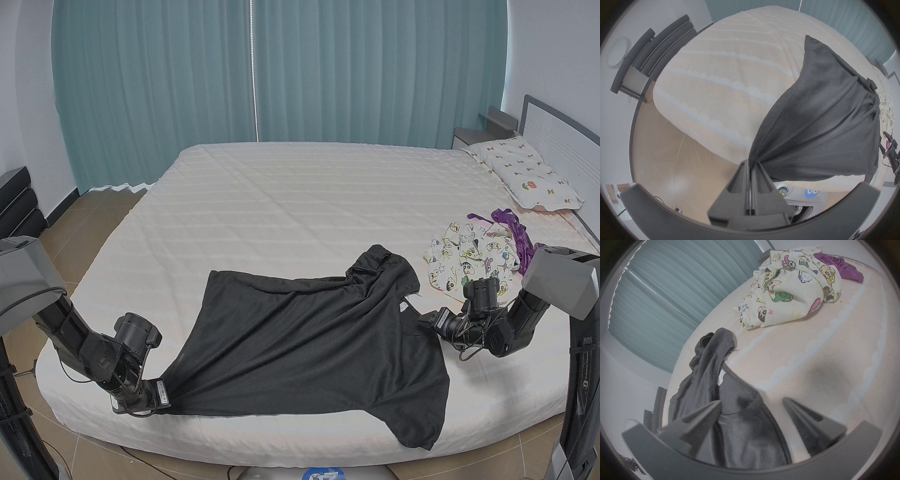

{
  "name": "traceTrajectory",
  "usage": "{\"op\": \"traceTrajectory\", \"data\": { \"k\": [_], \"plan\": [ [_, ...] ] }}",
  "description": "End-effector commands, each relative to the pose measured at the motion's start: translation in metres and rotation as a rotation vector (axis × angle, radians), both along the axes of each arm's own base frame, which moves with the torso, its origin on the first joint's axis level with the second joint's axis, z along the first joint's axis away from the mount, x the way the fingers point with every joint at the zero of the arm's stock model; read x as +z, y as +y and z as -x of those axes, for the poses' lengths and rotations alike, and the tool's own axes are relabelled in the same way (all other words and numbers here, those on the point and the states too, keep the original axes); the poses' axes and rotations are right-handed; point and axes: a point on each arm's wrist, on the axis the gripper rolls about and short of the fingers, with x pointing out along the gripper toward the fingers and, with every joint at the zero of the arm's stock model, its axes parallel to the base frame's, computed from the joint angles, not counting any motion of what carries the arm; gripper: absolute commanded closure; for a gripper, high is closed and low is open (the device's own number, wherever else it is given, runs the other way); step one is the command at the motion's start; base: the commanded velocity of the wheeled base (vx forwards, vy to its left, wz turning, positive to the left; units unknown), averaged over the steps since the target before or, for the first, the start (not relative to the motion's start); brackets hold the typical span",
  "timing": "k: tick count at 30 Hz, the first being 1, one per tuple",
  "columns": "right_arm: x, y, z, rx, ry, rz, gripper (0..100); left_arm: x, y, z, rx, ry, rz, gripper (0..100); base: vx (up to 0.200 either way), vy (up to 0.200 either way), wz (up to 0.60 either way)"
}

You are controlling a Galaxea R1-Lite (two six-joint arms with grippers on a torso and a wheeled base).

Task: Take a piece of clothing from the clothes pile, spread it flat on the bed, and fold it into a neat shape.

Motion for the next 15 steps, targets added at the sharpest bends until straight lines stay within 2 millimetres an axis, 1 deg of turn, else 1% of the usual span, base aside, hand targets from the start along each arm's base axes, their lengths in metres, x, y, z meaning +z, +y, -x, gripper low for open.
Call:
{"op": "traceTrajectory", "data": {
  "k": [1,2,4,5,6,8,9,10,11,13,15],
  "plan": [
    [-0.007,-0.004,0.006,-0.021,0.030,0.046,100,-0.001,-0.001,-0.001,-0.001,-0.003,0.008,100,0.000,0.000,0.00],
    [-0.007,-0.005,0.009,-0.024,0.036,0.054,100,-0.001,-0.001,-0.001,-0.001,-0.003,0.008,100,0.000,0.000,0.00],
    [0.005,-0.013,0.023,-0.035,0.039,0.092,100,0.000,-0.001,-0.002,0.000,-0.007,0.012,100,0.000,0.000,0.00],
    [0.007,-0.014,0.025,-0.033,0.039,0.094,100,0.001,-0.001,-0.002,0.000,-0.010,0.012,100,0.000,0.000,0.00],
    [0.013,-0.020,0.035,-0.021,0.053,0.116,100,0.000,-0.001,-0.002,-0.001,-0.008,0.014,100,0.000,0.000,0.00],
    [0.014,-0.028,0.044,-0.017,0.078,0.158,100,0.000,-0.001,-0.002,-0.002,-0.008,0.018,100,0.000,0.000,0.00],
    [0.015,-0.029,0.045,-0.016,0.078,0.164,100,0.000,-0.001,-0.002,-0.002,-0.007,0.019,100,0.000,0.000,0.00],
    [0.019,-0.037,0.046,-0.023,0.067,0.179,100,0.000,-0.002,-0.002,-0.006,-0.007,0.024,100,0.000,0.000,0.00],
    [0.022,-0.040,0.047,-0.030,0.067,0.183,100,0.000,-0.002,-0.002,-0.008,-0.003,0.025,100,0.000,0.000,0.00],
    [0.023,-0.046,0.049,-0.044,0.076,0.194,100,-0.001,-0.003,-0.002,-0.010,-0.002,0.025,100,0.000,0.000,0.00],
    [0.026,-0.061,0.050,-0.094,0.085,0.227,100,-0.001,-0.004,-0.001,-0.014,0.000,0.027,100,0.000,0.000,0.00]
  ]
}}
